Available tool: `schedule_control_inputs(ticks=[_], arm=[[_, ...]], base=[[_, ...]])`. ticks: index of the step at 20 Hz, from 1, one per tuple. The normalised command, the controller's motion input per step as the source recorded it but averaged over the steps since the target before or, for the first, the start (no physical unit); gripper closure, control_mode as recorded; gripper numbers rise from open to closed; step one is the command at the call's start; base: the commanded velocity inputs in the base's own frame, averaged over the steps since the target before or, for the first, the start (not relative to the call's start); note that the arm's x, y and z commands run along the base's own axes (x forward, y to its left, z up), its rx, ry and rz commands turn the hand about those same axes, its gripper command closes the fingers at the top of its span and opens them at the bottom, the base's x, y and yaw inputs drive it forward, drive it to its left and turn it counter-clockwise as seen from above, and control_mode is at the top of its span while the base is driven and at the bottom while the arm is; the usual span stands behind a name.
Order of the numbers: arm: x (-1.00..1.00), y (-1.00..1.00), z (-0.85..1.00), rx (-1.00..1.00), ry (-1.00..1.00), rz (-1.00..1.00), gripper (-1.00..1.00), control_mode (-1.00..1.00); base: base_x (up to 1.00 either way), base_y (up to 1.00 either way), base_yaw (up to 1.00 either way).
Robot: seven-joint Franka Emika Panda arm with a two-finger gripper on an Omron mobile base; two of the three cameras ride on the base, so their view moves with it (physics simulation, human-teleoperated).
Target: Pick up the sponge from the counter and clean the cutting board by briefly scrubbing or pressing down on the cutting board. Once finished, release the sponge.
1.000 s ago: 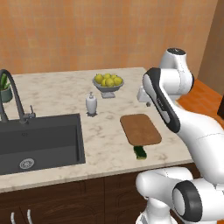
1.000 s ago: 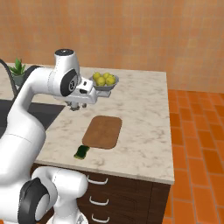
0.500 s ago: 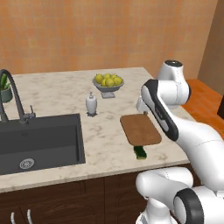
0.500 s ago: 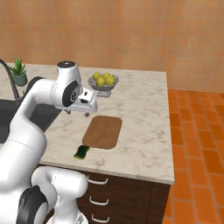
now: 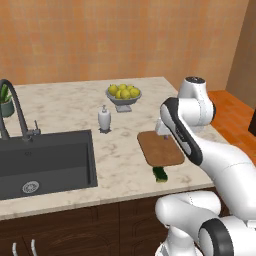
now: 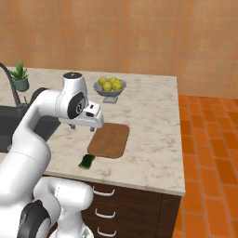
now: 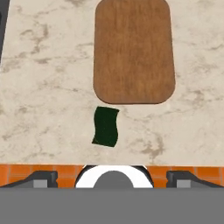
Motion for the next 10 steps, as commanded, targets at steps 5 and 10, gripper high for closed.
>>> schedule_control_inputs(ticks=[5,10], arm=[[-0.01,0.0,-0.23,0.0,0.0,0.0,-1.0,-1.0],[0.0,0.0,-0.45,0.0,0.0,0.0,-1.0,-1.0]], base=[[0.0,0.0,0.0],[0.0,0.0,0.0]])
